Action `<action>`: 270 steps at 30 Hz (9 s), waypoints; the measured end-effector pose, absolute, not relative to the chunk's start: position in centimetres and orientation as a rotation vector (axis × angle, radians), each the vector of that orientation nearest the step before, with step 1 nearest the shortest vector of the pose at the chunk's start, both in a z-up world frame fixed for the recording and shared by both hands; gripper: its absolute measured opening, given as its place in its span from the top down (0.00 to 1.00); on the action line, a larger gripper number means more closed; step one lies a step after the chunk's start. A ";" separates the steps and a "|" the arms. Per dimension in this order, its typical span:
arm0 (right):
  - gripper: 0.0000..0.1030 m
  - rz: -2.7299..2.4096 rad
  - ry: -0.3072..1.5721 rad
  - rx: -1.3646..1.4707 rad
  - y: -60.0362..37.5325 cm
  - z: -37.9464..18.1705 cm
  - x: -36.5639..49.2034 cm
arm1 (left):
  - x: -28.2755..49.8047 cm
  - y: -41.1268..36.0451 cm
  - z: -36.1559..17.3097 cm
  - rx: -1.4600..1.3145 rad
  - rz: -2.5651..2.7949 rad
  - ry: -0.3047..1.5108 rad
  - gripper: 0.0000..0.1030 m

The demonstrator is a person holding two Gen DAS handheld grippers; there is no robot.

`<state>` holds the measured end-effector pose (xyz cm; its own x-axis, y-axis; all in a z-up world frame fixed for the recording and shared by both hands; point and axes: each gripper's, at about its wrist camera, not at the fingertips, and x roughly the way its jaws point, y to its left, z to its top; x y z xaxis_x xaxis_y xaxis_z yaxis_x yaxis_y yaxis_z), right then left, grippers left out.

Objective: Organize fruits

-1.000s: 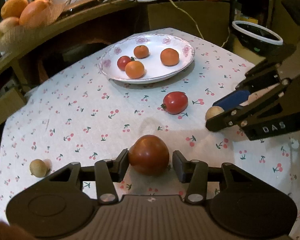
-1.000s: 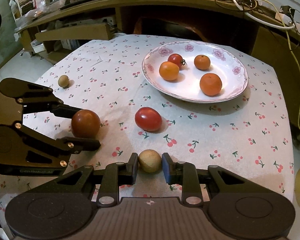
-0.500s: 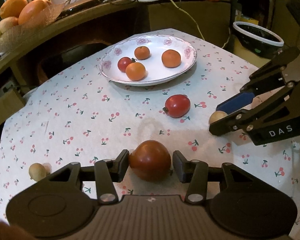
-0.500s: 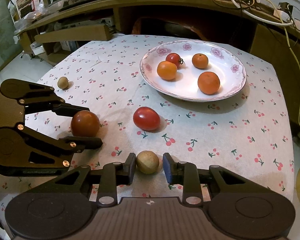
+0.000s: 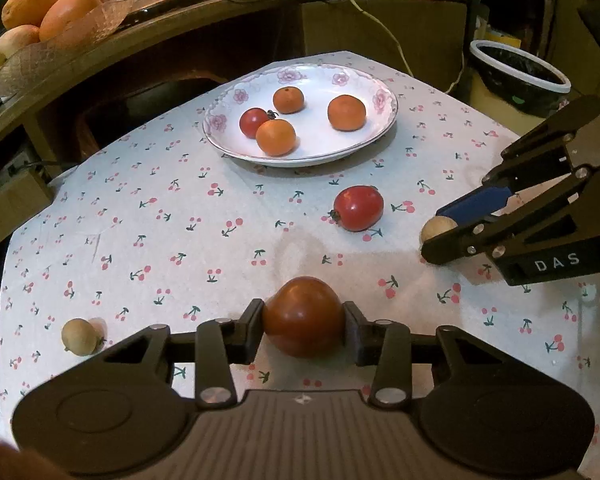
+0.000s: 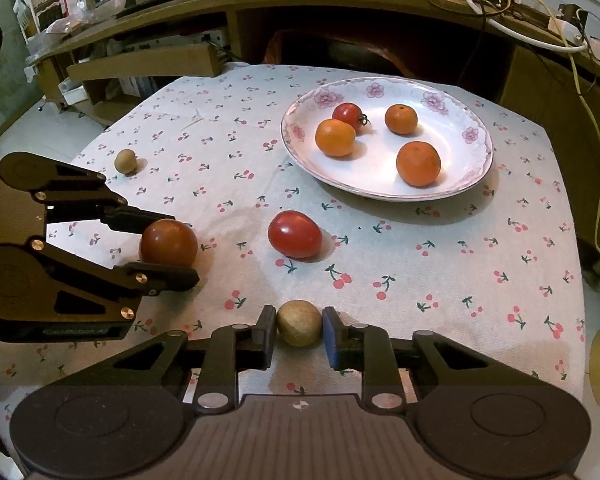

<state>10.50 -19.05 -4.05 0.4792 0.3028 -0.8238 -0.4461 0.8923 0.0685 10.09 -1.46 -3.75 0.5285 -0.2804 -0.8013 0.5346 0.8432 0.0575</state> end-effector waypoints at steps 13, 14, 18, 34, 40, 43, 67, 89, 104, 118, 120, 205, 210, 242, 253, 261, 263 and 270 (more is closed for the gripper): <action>0.76 0.427 0.924 -0.156 -18.7 -2.8 11.5 | 11.3 -2.8 -1.9 0.305 -0.489 0.832 0.55; 0.76 0.425 0.918 -0.153 -18.7 -2.6 11.6 | 11.4 -2.9 -1.6 0.304 -0.486 0.826 0.55; 0.76 0.419 0.893 -0.143 -18.8 -1.9 11.9 | 12.2 -3.4 -1.0 0.298 -0.482 0.806 0.55; 0.76 0.340 0.812 -0.101 -19.9 -0.2 15.3 | 16.6 -5.6 0.2 0.293 -0.442 0.756 0.56; 0.75 0.308 0.818 -0.095 -20.3 -0.8 16.7 | 18.1 -6.3 -0.5 0.302 -0.437 0.765 0.56; 0.75 0.304 0.821 -0.091 -20.5 -1.1 17.4 | 18.6 -6.4 -0.8 0.300 -0.431 0.769 0.56; 0.73 0.285 0.783 -0.114 -20.4 -2.2 20.8 | 21.8 -6.5 -1.9 0.279 -0.405 0.748 0.57; 0.68 0.243 0.740 -0.083 -21.7 -1.6 21.2 | 21.5 -6.0 -0.4 0.258 -0.408 0.701 0.55; 0.68 0.254 0.713 -0.050 -22.0 0.1 19.9 | 18.3 -2.7 2.2 0.230 -0.331 0.686 0.55; 0.64 0.337 0.760 -0.048 -20.2 0.6 15.2 | 13.7 1.9 1.8 0.220 -0.265 0.735 0.55; 0.64 0.350 0.782 -0.035 -19.7 0.4 14.6 | 13.2 2.5 1.6 0.223 -0.260 0.742 0.55; 0.65 0.477 0.937 -0.192 -17.2 -4.5 14.7 | 13.8 2.1 -4.3 0.244 -0.380 0.887 0.62; 0.65 0.469 0.941 -0.191 -17.4 -4.5 14.7 | 14.0 2.1 -4.3 0.219 -0.378 0.889 0.65; 0.60 0.500 0.944 -0.220 -17.3 -4.3 13.9 | 11.8 0.9 -4.4 0.260 -0.492 0.904 0.56; 0.66 0.493 0.949 -0.207 -17.3 -3.9 13.8 | 12.3 -0.2 -3.5 0.248 -0.497 0.898 0.69; 0.66 0.476 0.916 -0.201 -17.9 -3.0 13.5 | 13.0 -1.6 -2.0 0.246 -0.504 0.845 0.69; 0.66 0.470 0.900 -0.194 -18.1 -2.6 13.5 | 13.4 -2.1 -1.4 0.243 -0.505 0.828 0.69; 0.66 0.429 0.841 -0.162 -19.1 -1.0 14.3 | 14.7 -3.9 0.1 0.241 -0.505 0.769 0.69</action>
<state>14.31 -19.08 -1.04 0.5877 0.3028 -0.7503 -0.4293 0.9027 0.0281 14.66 -3.92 0.07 0.6078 -0.3462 -0.7146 0.5179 0.8550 0.0262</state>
